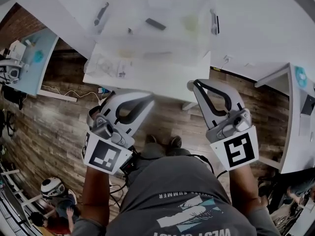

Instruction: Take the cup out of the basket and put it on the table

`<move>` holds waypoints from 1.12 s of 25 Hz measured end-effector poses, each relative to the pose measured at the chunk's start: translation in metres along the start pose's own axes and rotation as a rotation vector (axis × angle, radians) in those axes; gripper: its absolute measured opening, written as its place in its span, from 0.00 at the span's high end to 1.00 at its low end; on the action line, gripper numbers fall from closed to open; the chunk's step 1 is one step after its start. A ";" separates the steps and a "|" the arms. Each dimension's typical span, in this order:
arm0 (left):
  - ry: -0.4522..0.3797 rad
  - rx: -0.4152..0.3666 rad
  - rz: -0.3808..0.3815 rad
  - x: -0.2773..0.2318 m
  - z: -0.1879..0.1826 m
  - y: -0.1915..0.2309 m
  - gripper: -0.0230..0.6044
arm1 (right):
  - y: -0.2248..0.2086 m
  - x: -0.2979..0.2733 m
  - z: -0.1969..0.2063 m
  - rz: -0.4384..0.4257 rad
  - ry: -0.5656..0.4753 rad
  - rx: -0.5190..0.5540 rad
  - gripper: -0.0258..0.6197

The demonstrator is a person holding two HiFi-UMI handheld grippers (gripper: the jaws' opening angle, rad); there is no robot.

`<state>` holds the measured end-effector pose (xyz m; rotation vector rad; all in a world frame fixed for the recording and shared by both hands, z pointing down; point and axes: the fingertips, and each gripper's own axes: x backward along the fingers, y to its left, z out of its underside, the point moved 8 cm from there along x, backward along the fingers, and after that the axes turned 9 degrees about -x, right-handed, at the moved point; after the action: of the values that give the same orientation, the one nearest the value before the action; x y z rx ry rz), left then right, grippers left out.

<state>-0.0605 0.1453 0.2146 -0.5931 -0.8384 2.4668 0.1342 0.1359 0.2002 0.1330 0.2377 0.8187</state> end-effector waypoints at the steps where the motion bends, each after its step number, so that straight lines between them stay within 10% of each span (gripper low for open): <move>1: -0.008 -0.001 -0.001 -0.001 0.001 0.003 0.95 | -0.001 -0.002 0.000 0.002 0.003 -0.001 0.94; 28: -0.179 -0.055 0.109 -0.017 0.070 0.096 0.95 | -0.020 -0.090 -0.023 0.217 0.037 0.017 0.94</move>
<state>-0.1113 0.0363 0.2068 -0.4527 -0.9685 2.6327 0.0832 0.0565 0.1879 0.1618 0.2688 1.0352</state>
